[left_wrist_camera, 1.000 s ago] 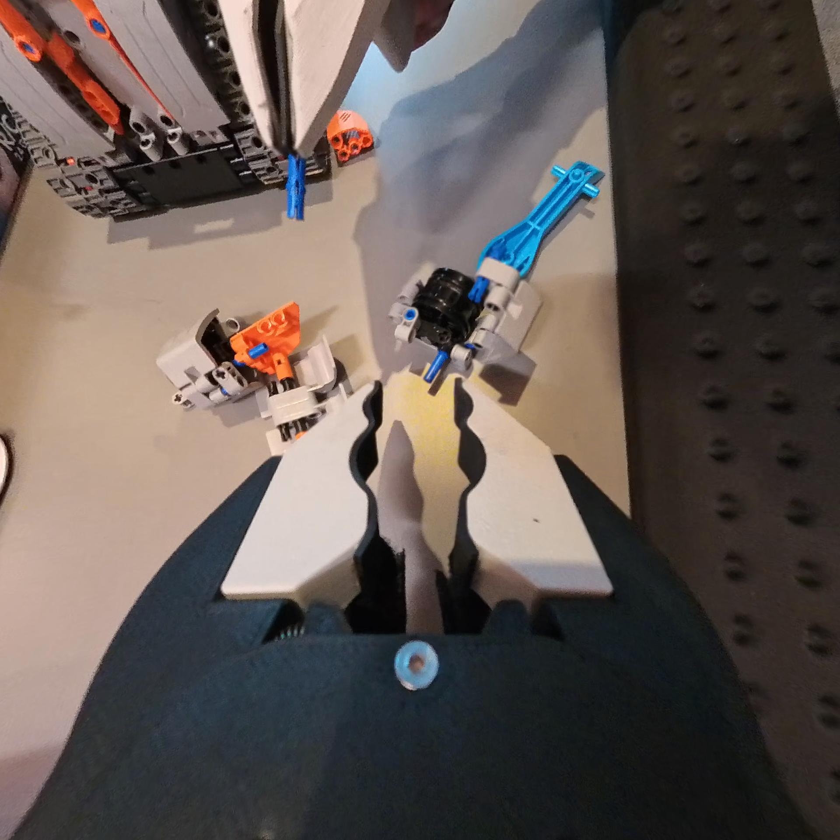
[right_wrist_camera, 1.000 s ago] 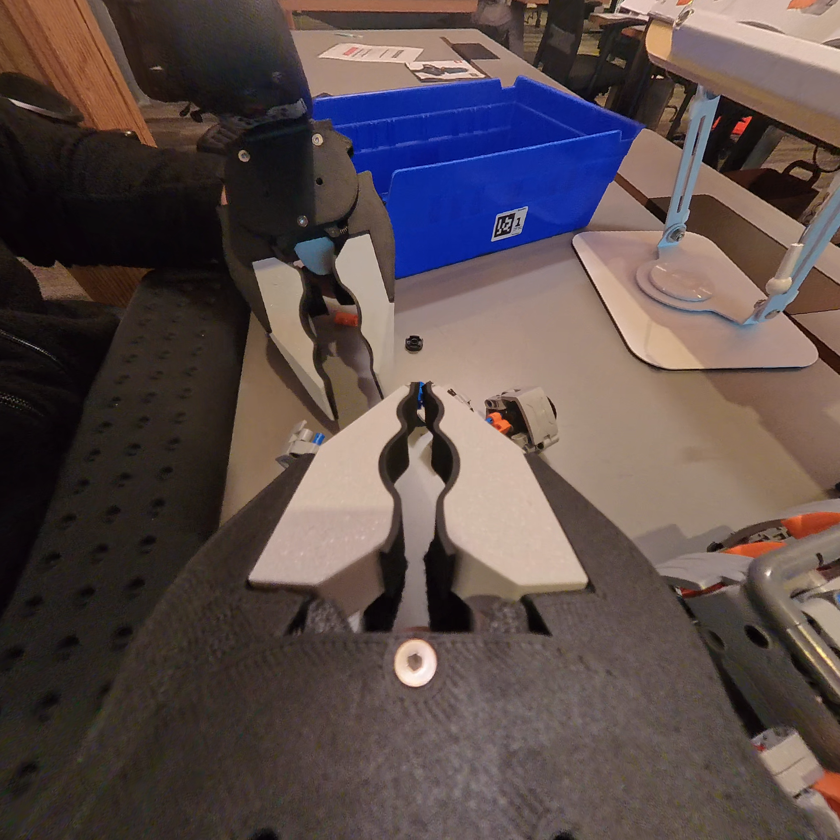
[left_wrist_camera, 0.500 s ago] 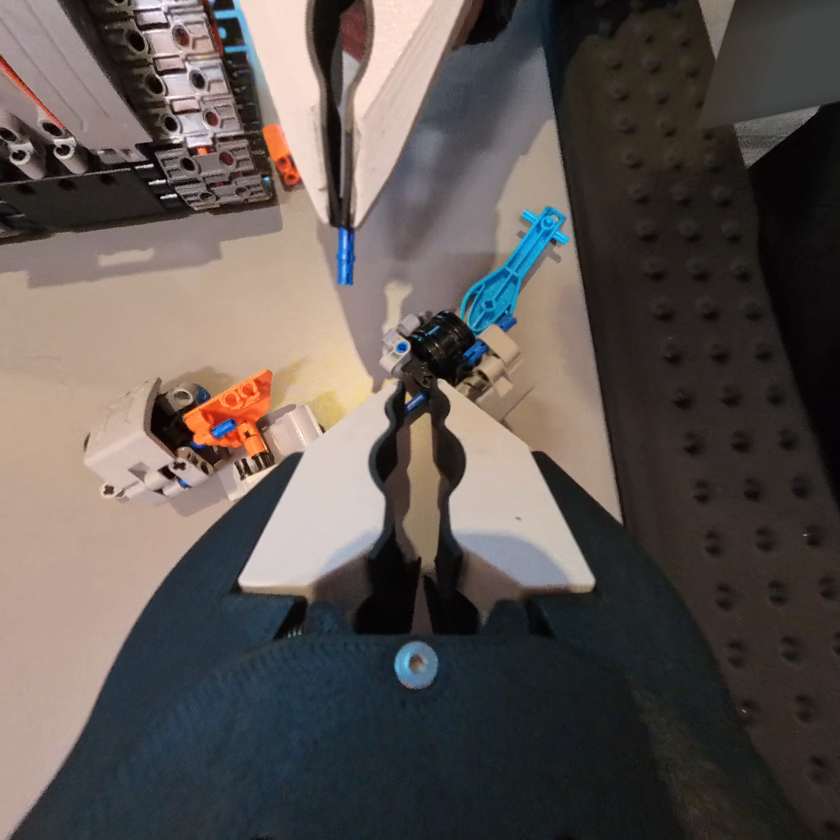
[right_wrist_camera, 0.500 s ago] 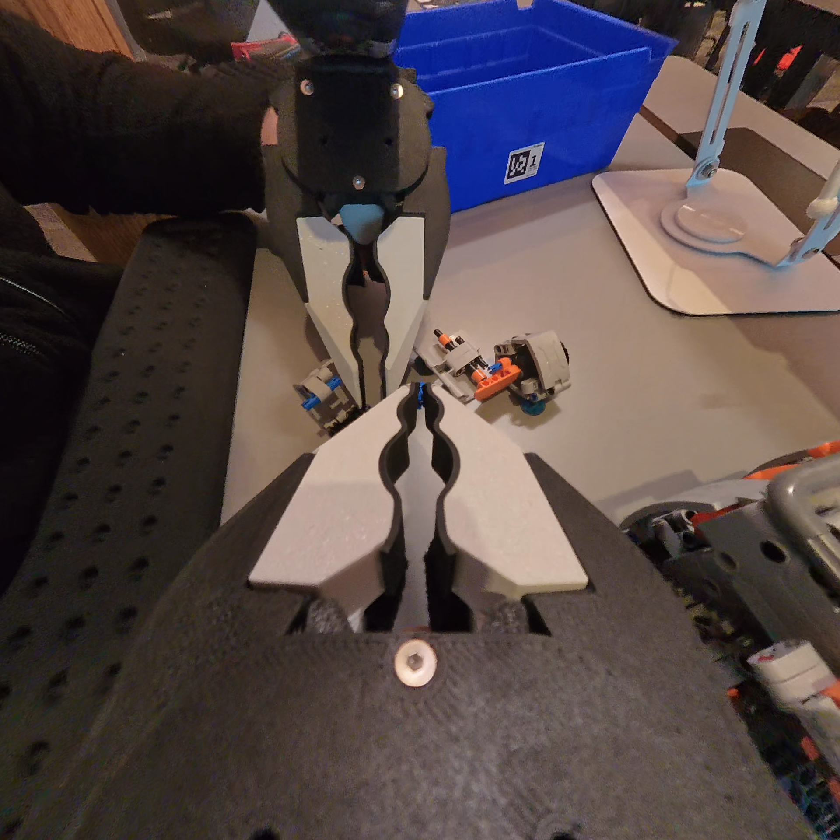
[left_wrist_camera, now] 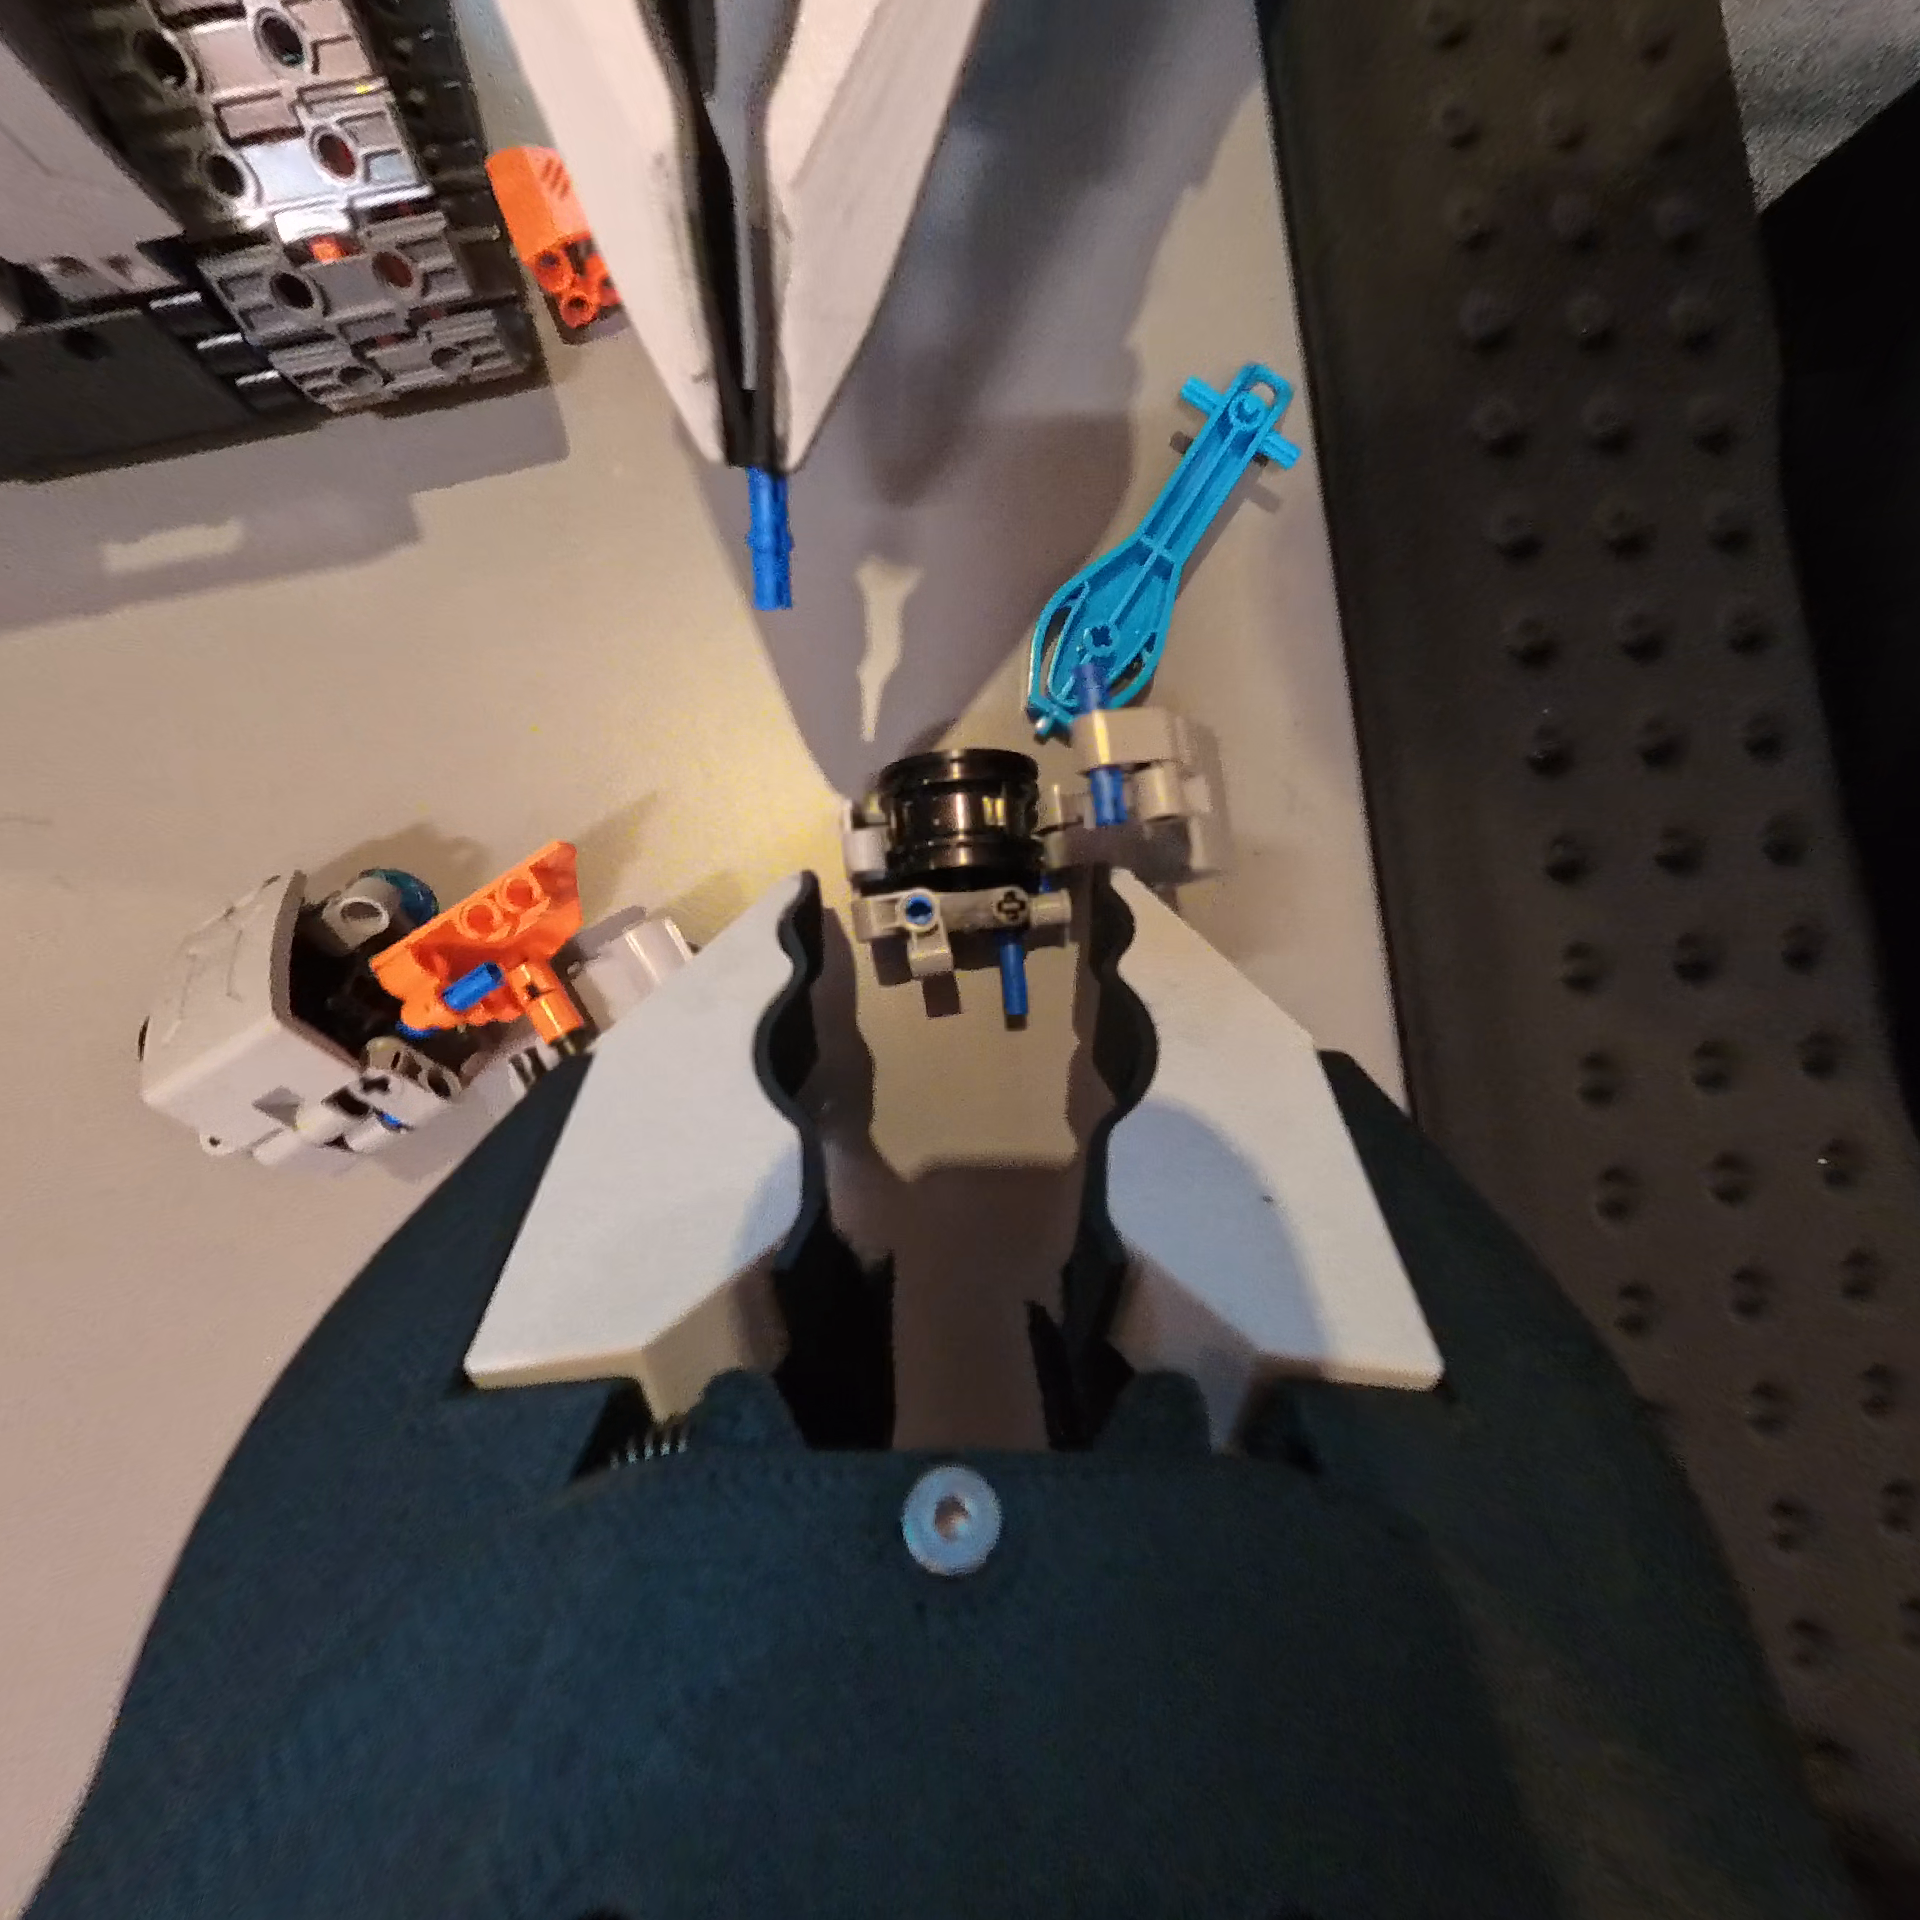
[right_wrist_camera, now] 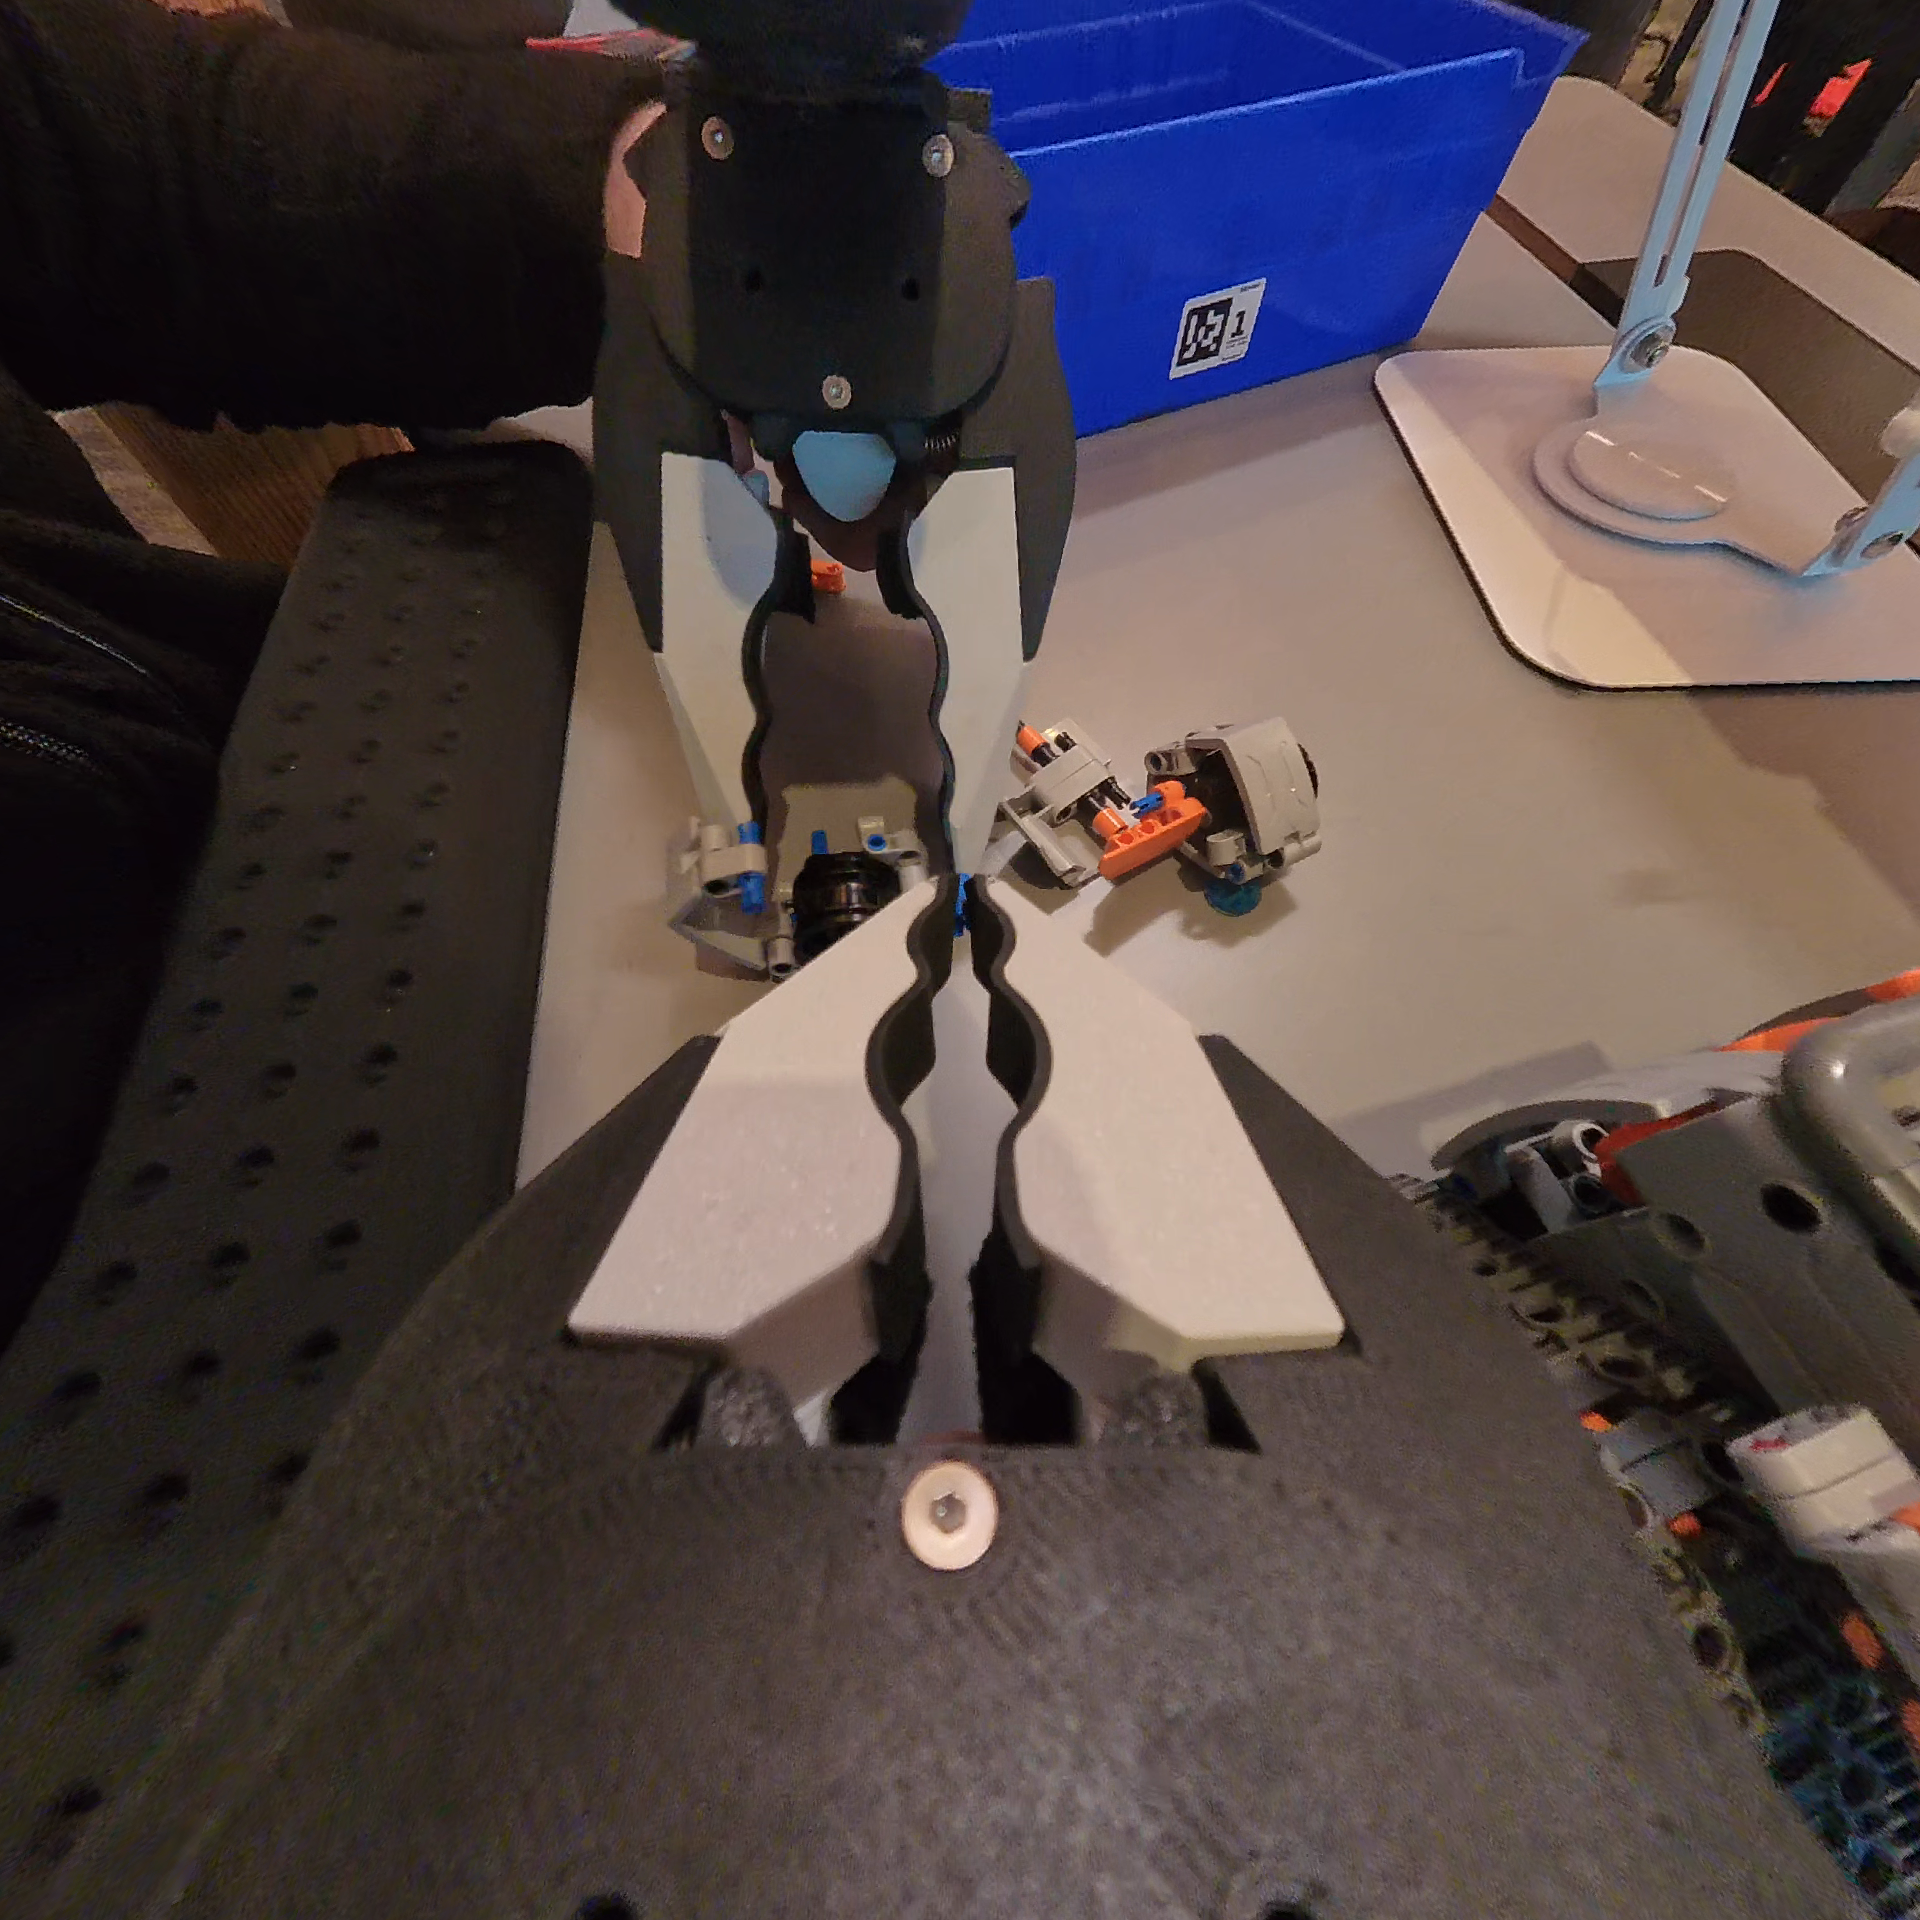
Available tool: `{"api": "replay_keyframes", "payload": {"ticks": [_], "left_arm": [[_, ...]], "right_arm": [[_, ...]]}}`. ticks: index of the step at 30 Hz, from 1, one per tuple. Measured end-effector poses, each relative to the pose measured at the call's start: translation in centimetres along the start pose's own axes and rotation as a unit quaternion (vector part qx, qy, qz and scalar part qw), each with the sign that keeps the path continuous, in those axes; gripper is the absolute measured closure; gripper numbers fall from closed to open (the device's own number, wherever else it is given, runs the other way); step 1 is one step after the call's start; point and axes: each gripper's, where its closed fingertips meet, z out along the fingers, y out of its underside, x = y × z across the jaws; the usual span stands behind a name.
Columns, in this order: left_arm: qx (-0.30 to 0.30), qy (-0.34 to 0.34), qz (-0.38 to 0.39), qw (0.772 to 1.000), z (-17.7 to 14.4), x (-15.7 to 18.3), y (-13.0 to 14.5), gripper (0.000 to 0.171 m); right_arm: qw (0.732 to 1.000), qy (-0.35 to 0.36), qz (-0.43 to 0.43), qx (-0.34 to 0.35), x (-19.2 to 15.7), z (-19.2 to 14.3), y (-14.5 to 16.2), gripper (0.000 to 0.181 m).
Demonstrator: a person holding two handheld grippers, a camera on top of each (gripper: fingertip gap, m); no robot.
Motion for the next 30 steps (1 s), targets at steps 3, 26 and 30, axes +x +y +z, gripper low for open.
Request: {"api": "replay_keyframes", "payload": {"ticks": [3, 26, 30], "left_arm": [[0.018, -0.009, -0.021, 1.0, -0.6, -0.2, 0.0, 0.132], [0.039, -0.015, -0.044, 0.998, -0.7, -0.7, 0.0, 0.135], [0.042, -0.007, -0.037, 0.998, -0.7, -1.0, -0.5, 0.142]], "right_arm": [[1.0, -0.005, -0.001, -0.008, -0.2, 0.4, 0.3, 0.181], [0.999, -0.017, 0.003, -0.033, -0.7, 1.6, 1.6, 0.181], [0.999, -0.017, 0.003, -0.036, -0.8, 1.7, 1.7, 0.181]]}}
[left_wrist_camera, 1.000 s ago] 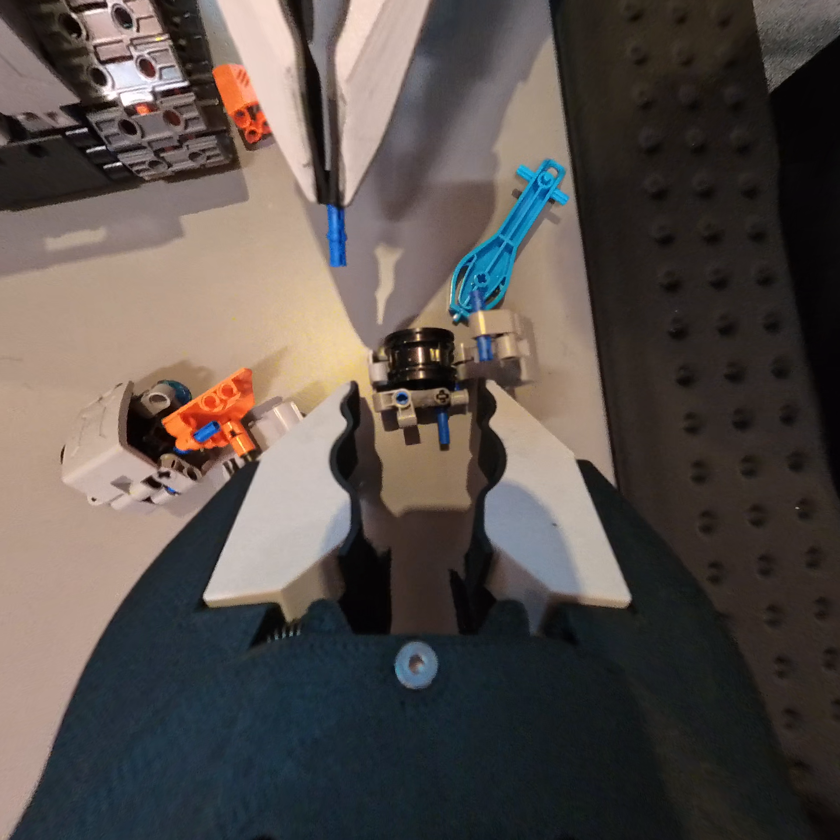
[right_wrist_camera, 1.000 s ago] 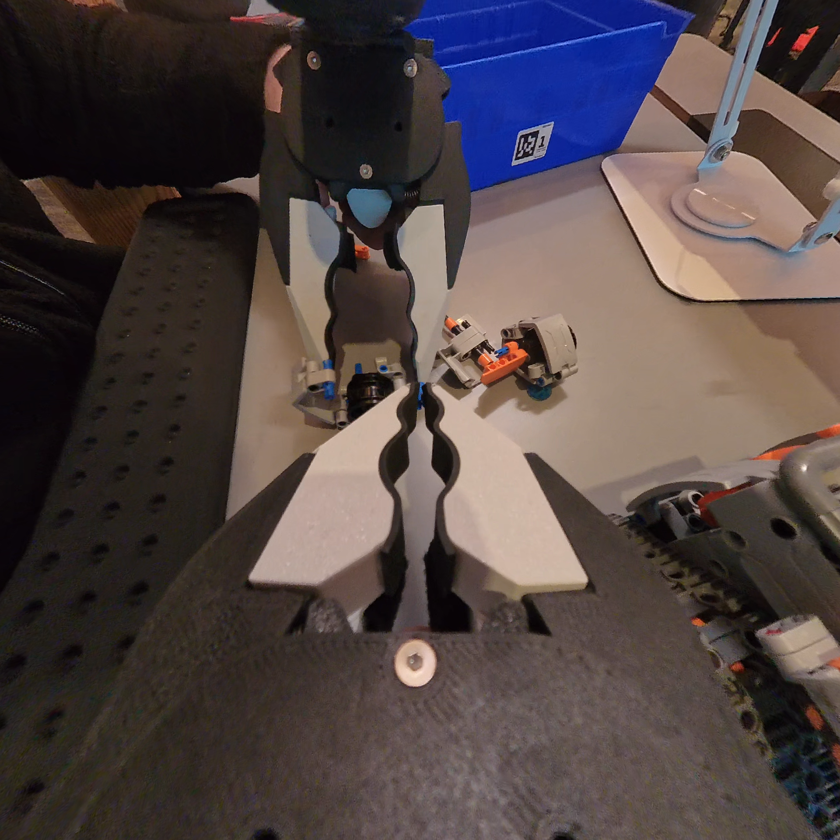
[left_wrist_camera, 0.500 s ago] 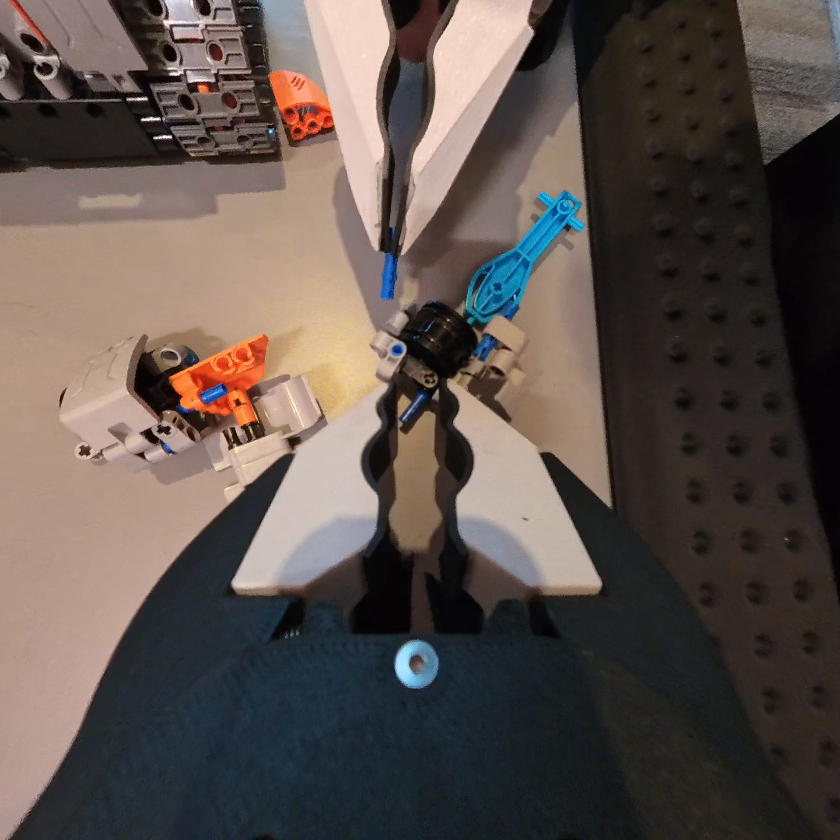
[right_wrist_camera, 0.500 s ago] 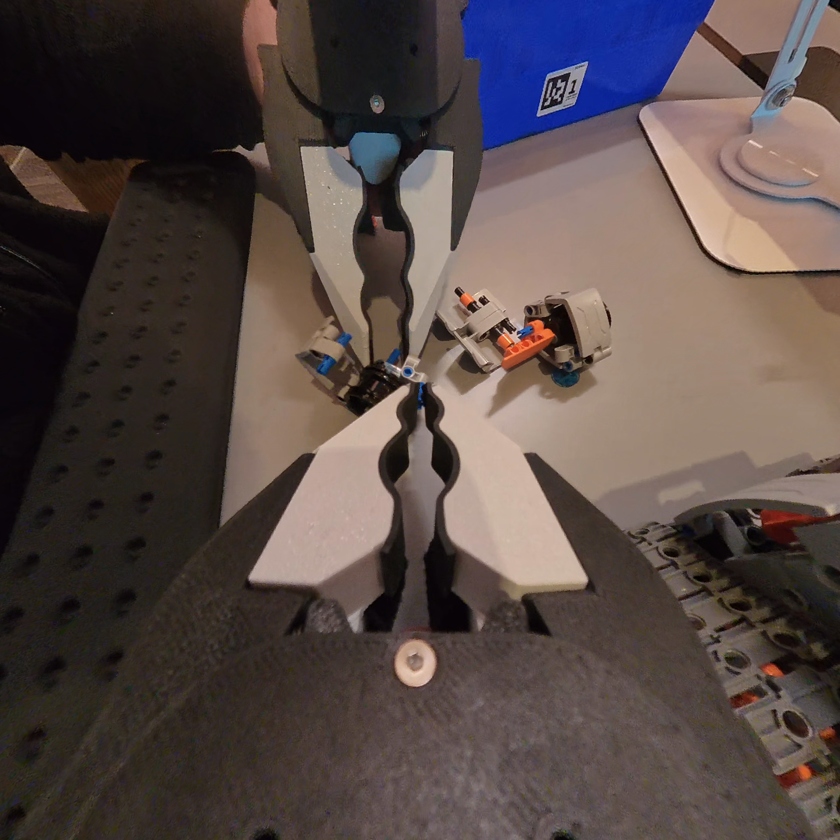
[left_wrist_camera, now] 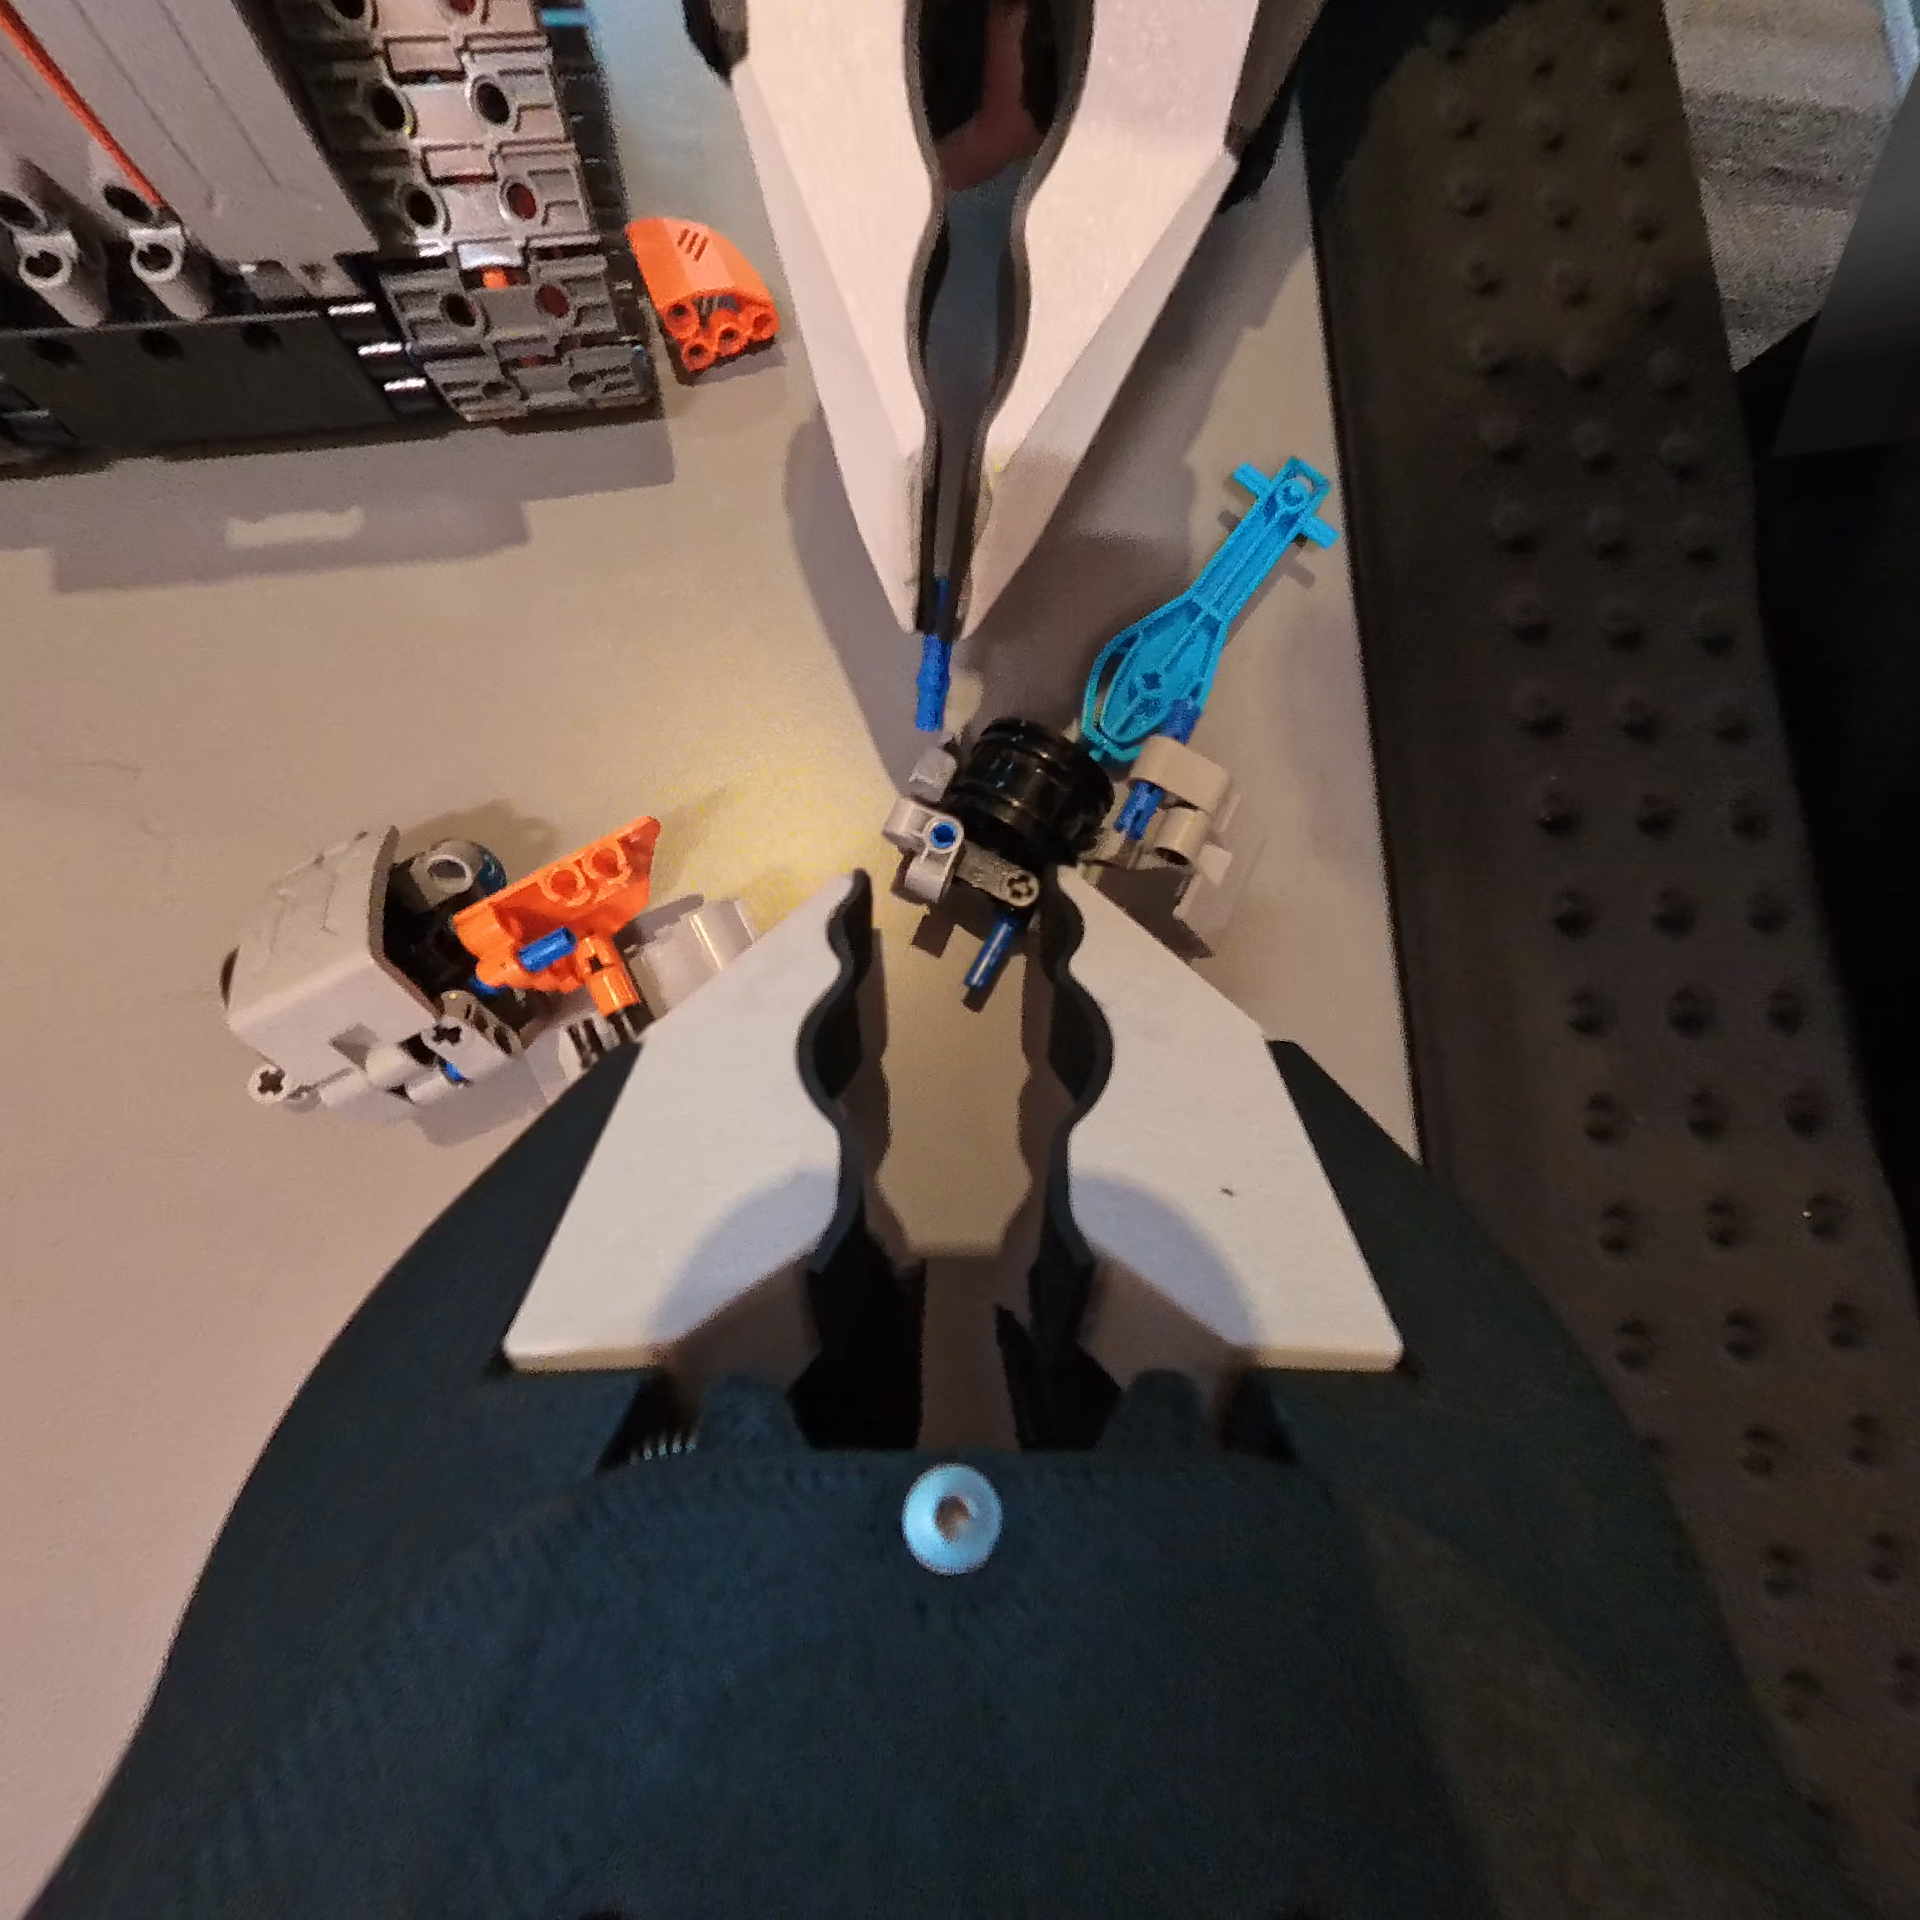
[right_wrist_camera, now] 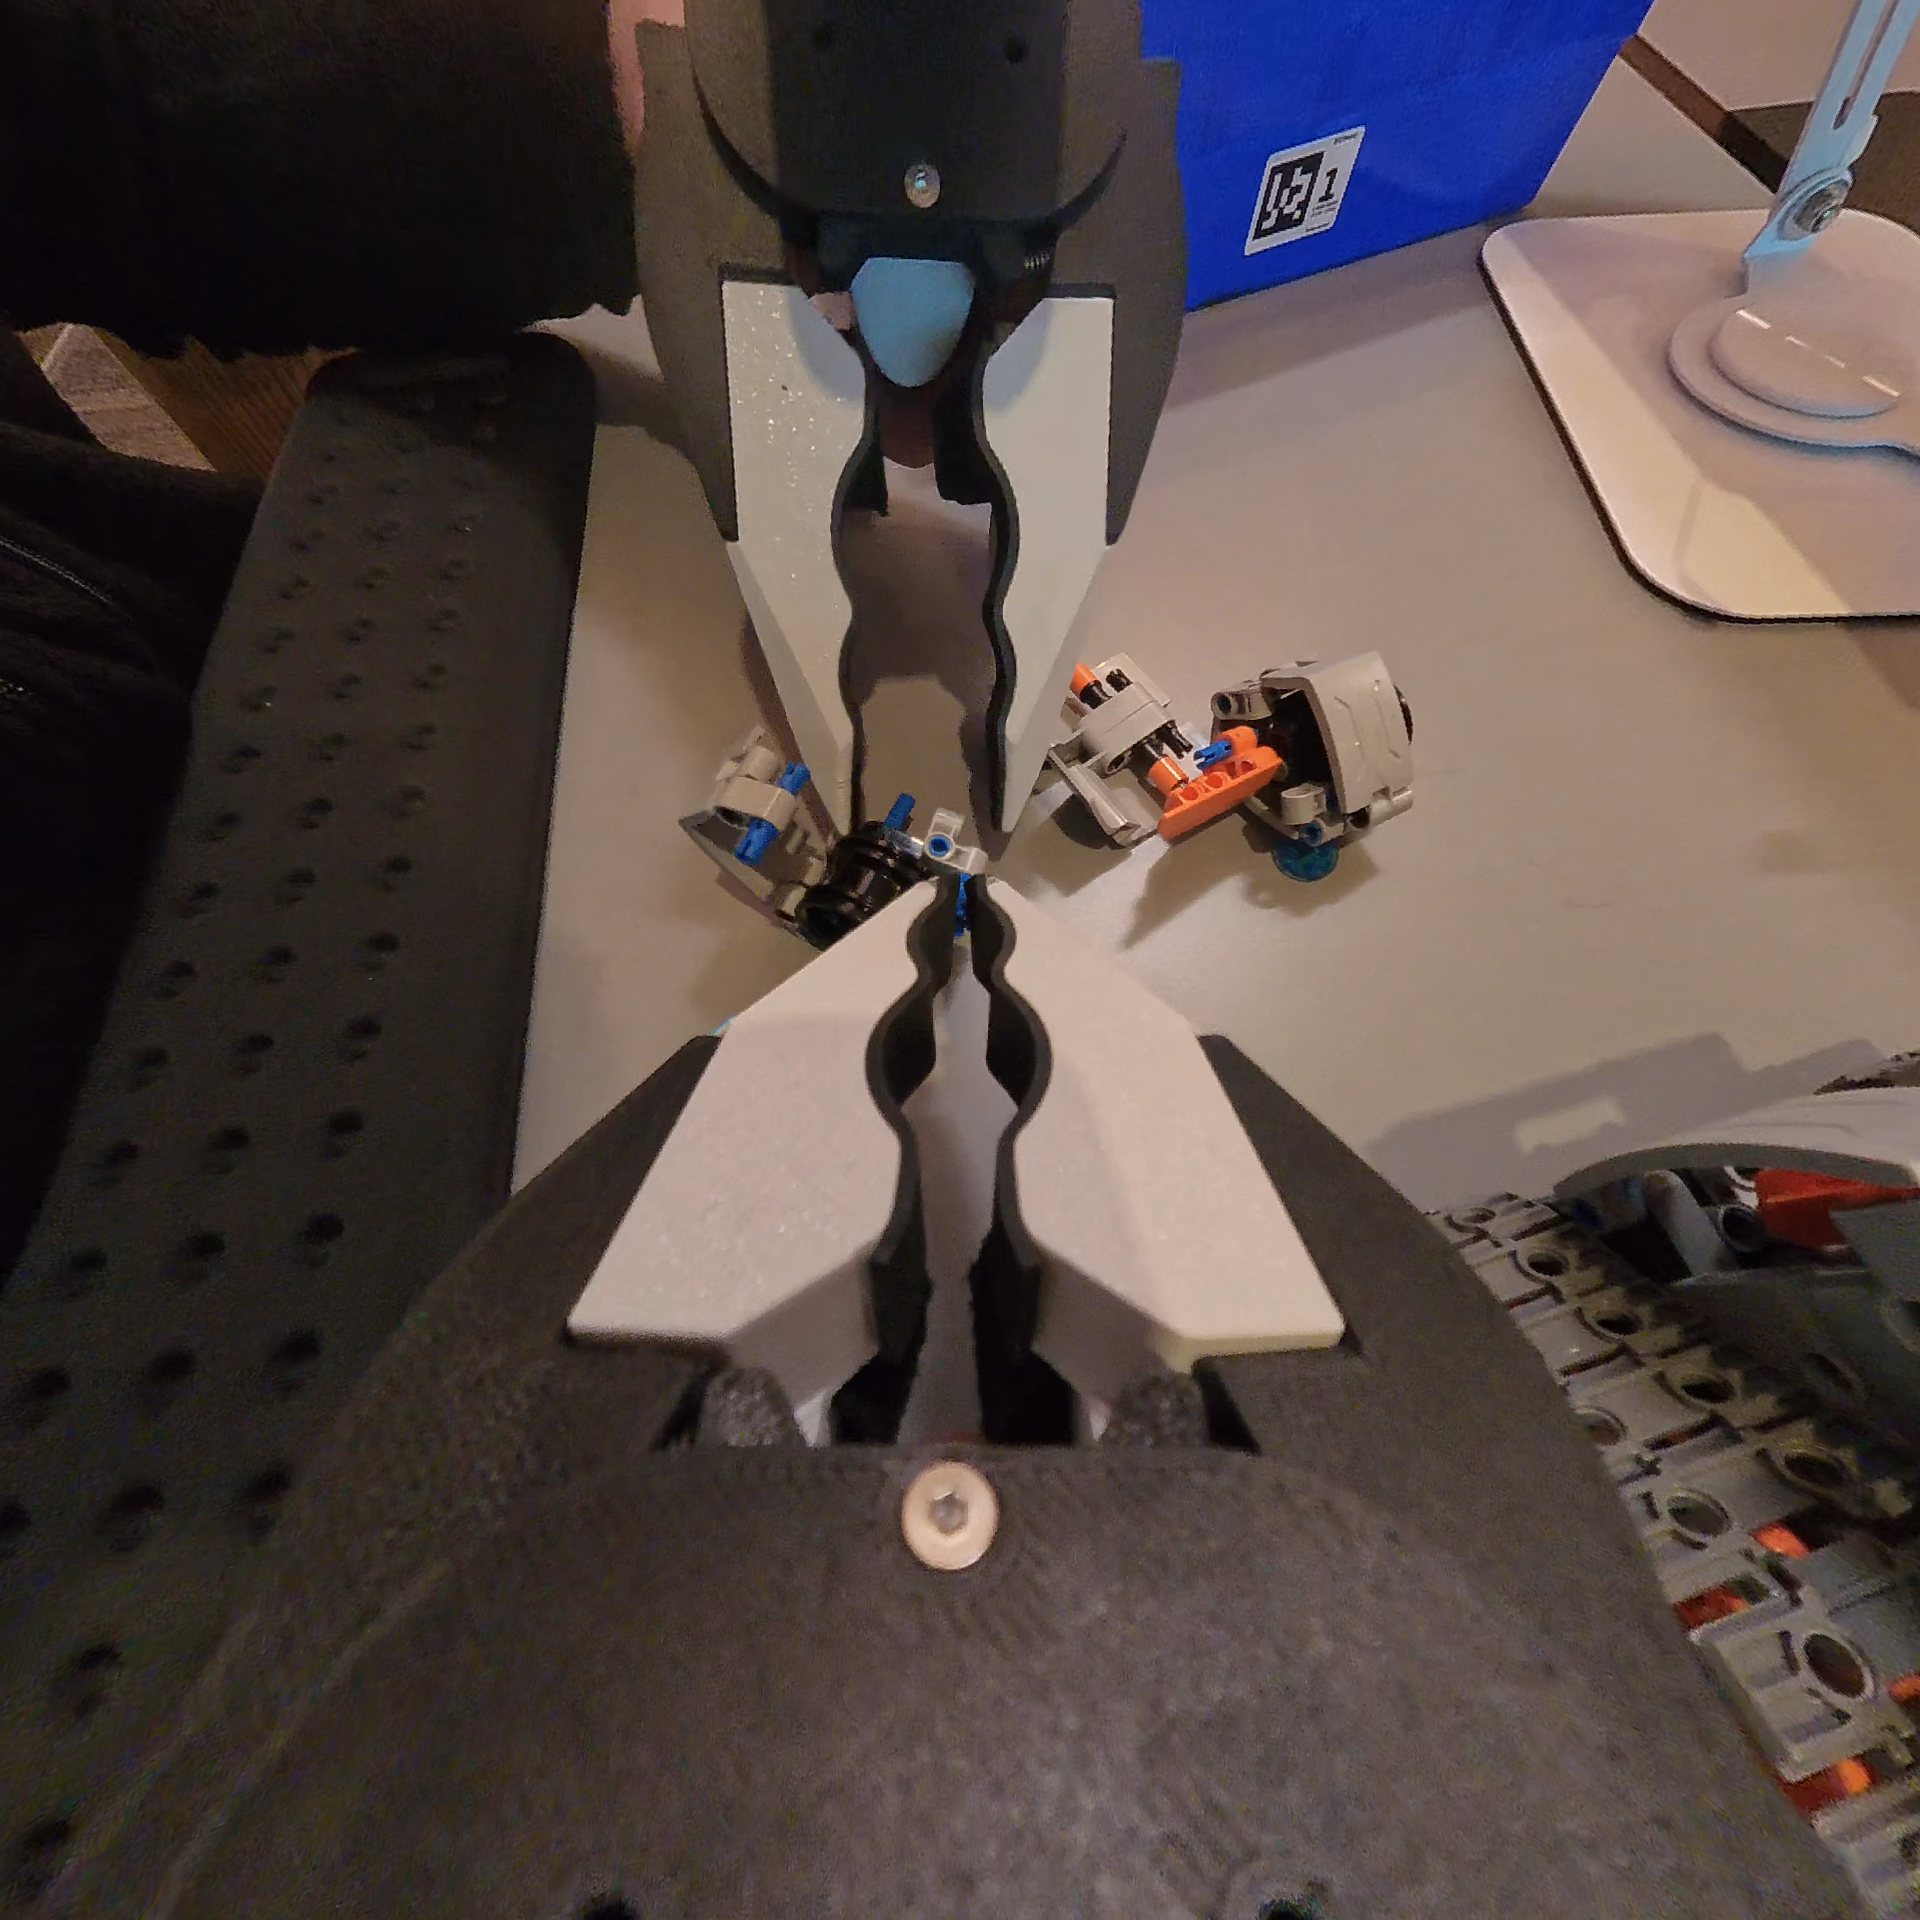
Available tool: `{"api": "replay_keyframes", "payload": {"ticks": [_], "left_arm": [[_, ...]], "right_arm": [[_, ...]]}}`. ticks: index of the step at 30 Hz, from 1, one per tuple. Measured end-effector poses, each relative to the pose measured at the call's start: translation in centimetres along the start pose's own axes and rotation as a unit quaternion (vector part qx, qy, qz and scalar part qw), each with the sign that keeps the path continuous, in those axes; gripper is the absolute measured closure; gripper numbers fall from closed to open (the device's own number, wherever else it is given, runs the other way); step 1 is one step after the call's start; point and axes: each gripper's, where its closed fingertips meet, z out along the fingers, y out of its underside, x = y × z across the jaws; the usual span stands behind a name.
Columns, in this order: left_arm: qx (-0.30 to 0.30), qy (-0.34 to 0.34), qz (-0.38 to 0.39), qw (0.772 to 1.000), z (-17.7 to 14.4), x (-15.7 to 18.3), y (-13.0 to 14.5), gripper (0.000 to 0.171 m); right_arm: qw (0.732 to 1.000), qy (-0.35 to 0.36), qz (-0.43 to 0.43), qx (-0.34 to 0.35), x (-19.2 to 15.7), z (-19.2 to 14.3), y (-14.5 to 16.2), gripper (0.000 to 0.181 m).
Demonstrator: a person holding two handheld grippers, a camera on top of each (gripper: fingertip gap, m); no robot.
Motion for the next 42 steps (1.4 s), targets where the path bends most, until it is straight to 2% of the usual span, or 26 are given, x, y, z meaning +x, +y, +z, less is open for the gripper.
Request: {"api": "replay_keyframes", "payload": {"ticks": [7, 13, 17, 22, 27, 32, 37, 42], "left_arm": [[-0.011, 0.034, 0.009, 0.999, 0.3, 0.2, -0.1, 0.156], [-0.02, 0.037, 0.015, 0.999, 0.2, 0.0, -0.1, 0.144], [-0.027, 0.039, 0.027, 0.999, 0.0, -0.1, -0.4, 0.144], [-0.032, 0.062, 0.027, 0.997, 0.5, 0.1, -0.6, 0.152], [-0.034, 0.077, 0.026, 0.996, 0.8, 0.1, -0.7, 0.153], [-0.034, 0.087, 0.032, 0.995, 1.0, 0.6, -0.6, 0.163], [-0.018, 0.07, 0.045, 0.996, 1.0, 0.9, -0.6, 0.166], [0.013, 0.017, 0.043, 0.999, 0.5, 0.7, -0.5, 0.167]], "right_arm": [[1.0, -0.01, -0.002, -0.018, -0.4, 0.7, 0.7, 0.181], [1.0, -0.007, -0.004, -0.02, -0.3, 0.5, 0.7, 0.181], [1.0, -0.007, -0.002, -0.019, -0.2, 0.3, 0.7, 0.181], [0.999, -0.014, -0.008, -0.027, -0.6, 0.7, 0.9, 0.181], [0.999, -0.02, -0.008, -0.03, -0.8, 0.8, 1.0, 0.181], [0.999, -0.029, -0.012, -0.03, -1.2, 1.0, 1.1, 0.181], [0.999, -0.031, -0.019, -0.034, -1.4, 1.0, 1.1, 0.181], [0.997, -0.042, -0.05, -0.044, -2.3, 1.2, 1.4, 0.181]]}}
